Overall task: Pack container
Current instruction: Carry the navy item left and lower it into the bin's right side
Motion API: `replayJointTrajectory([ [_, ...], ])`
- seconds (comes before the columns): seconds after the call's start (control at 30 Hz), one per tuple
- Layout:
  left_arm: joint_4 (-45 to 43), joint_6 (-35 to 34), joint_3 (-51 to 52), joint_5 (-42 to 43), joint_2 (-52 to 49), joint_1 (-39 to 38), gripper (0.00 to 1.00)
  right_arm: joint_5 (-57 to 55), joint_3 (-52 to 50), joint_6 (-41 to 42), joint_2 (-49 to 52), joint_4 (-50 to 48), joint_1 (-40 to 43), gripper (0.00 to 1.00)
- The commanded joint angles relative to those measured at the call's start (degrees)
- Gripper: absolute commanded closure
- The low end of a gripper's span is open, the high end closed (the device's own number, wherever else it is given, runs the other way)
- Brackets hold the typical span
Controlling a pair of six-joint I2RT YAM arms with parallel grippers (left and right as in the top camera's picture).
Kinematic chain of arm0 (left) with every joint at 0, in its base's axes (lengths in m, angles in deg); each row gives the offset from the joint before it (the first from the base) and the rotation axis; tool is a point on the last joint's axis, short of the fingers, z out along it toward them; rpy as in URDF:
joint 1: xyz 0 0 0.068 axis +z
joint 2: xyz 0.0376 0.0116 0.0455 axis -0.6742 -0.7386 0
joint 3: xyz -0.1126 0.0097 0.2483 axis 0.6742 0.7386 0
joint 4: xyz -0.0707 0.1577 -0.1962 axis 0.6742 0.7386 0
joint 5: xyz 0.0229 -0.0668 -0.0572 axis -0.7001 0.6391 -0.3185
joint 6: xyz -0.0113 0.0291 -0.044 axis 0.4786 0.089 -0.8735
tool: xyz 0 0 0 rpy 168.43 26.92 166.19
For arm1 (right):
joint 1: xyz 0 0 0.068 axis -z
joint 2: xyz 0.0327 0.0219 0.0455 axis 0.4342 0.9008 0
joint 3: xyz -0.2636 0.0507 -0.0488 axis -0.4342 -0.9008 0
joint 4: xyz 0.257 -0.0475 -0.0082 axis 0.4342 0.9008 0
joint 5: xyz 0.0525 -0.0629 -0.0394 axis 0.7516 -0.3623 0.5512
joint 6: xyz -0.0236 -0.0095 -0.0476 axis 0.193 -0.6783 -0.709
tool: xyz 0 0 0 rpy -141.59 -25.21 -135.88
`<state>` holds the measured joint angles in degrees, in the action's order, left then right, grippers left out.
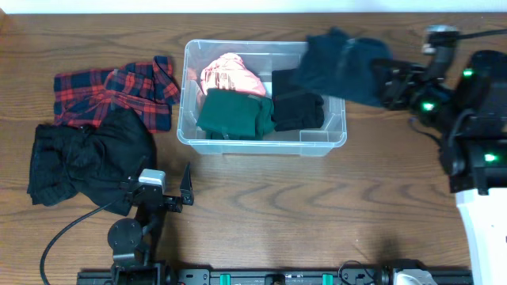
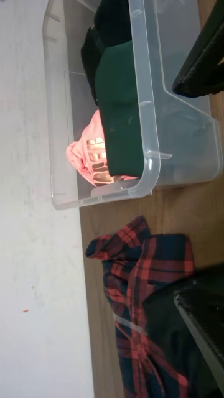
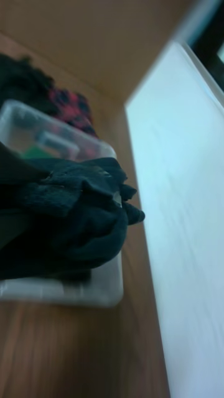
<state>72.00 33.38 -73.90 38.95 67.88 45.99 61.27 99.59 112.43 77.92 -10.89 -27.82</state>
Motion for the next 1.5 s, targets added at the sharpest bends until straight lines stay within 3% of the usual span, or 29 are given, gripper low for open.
replayJointTrajectory([
  [0.0, 1.9, -0.5, 1.1, 0.2, 0.0, 0.2, 0.02, 0.1, 0.5, 3.7, 1.3, 0.3, -5.7, 0.99],
  [0.33, 1.9, -0.5, 1.1, 0.2, 0.0, 0.2, 0.02, 1.7, 0.0, 5.4, 4.7, 10.6, -10.4, 0.99],
  [0.73, 1.9, -0.5, 1.1, 0.2, 0.0, 0.2, 0.02, 3.1, -1.4, 5.2, 14.6, 4.2, -16.7, 0.99],
  [1.23, 1.9, -0.5, 1.1, 0.2, 0.0, 0.2, 0.02, -4.6, -1.4, 2.8, 16.0, 9.2, -15.6, 0.98],
  [1.27, 1.9, -0.5, 1.1, 0.2, 0.0, 0.2, 0.02, -5.6, -1.4, 2.6, 16.0, 9.7, -15.6, 0.93],
  [1.37, 1.9, -0.5, 1.1, 0.2, 0.0, 0.2, 0.02, -7.4, -1.4, 0.4, 16.0, 10.5, -15.5, 0.57],
  [1.47, 1.9, -0.5, 1.1, 0.2, 0.0, 0.2, 0.02, -9.5, -1.4, -1.6, 16.0, 10.7, -15.4, 0.43],
])
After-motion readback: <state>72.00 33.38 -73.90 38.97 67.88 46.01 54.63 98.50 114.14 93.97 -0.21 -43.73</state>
